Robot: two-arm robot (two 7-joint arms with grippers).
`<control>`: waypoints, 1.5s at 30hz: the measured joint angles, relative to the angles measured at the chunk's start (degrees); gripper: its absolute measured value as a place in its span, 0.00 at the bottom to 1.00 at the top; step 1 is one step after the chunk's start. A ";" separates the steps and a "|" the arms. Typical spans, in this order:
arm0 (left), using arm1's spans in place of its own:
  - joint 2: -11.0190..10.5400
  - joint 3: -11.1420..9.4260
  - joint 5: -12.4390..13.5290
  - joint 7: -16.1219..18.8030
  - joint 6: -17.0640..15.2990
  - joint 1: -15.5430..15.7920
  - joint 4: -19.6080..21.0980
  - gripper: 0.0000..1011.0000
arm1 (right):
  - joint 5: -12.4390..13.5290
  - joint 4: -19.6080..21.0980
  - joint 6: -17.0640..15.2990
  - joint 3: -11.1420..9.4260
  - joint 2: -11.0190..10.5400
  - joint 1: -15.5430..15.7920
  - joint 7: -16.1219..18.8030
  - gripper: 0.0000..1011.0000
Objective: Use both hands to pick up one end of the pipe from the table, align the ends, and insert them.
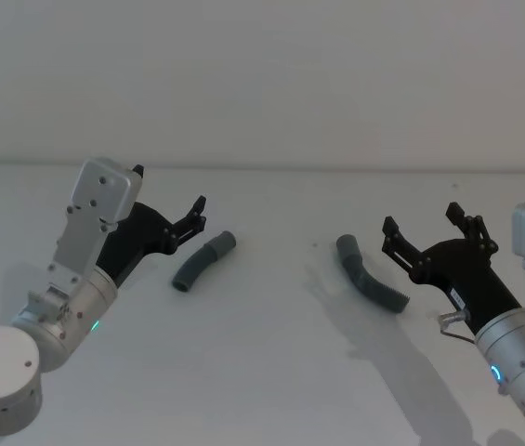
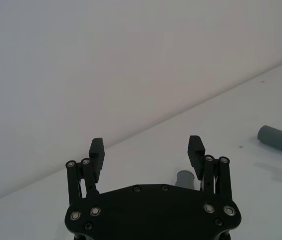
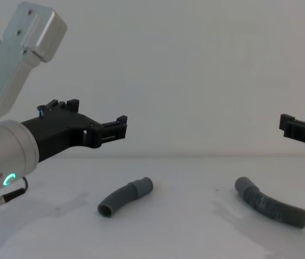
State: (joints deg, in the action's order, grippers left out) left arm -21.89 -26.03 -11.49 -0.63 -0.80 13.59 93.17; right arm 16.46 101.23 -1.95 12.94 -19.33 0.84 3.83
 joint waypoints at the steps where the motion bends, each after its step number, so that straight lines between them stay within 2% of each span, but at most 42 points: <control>1: 0.00 0.00 0.00 0.00 0.00 0.00 0.00 0.99 | 0.00 0.00 0.00 0.00 0.00 0.00 0.00 0.98; 45: 0.00 0.00 0.00 0.00 0.00 0.00 0.00 0.99 | 0.00 0.00 0.00 0.00 0.00 0.00 0.00 0.98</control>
State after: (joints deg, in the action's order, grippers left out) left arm -21.89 -26.03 -11.48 -0.63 -0.80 13.59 93.17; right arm 16.47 101.23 -1.95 12.94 -19.33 0.84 3.83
